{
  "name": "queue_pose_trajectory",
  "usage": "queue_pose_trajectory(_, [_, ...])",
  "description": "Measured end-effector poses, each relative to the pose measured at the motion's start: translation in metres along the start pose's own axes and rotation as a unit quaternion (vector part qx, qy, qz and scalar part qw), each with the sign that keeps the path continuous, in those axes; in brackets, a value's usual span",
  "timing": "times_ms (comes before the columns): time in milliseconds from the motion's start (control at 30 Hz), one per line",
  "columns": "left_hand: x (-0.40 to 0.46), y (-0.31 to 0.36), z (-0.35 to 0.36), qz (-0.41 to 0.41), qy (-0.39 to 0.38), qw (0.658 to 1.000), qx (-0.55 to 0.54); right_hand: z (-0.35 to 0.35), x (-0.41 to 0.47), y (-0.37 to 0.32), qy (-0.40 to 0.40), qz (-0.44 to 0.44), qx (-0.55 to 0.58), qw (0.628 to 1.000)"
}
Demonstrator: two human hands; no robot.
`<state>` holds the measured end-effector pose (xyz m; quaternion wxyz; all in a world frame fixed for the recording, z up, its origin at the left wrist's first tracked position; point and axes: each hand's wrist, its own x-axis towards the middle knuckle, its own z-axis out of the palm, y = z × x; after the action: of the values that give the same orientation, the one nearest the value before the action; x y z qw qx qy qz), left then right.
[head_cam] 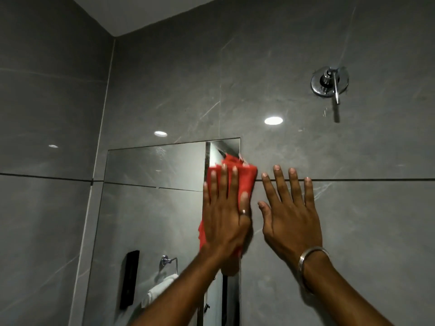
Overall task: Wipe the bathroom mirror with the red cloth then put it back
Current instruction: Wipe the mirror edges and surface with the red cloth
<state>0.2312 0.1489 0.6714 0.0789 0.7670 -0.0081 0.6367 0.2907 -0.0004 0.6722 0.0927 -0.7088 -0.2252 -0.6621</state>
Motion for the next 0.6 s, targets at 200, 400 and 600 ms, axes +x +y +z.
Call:
queue_pose_trajectory(200, [0.103,-0.004,-0.02,-0.002,0.008,0.999,0.04,0.003,-0.002,0.0,0.0,-0.003,-0.003,1.0])
queue_pose_trajectory(400, [0.081,-0.007,-0.006,-0.018,0.039,0.998,0.048,0.007,-0.007,-0.003,0.012,0.009,-0.014,1.0])
queue_pose_trajectory(600, [-0.026,-0.013,0.009,-0.052,0.048,0.997,0.008,0.014,-0.031,-0.012,0.016,0.019,-0.01,1.0])
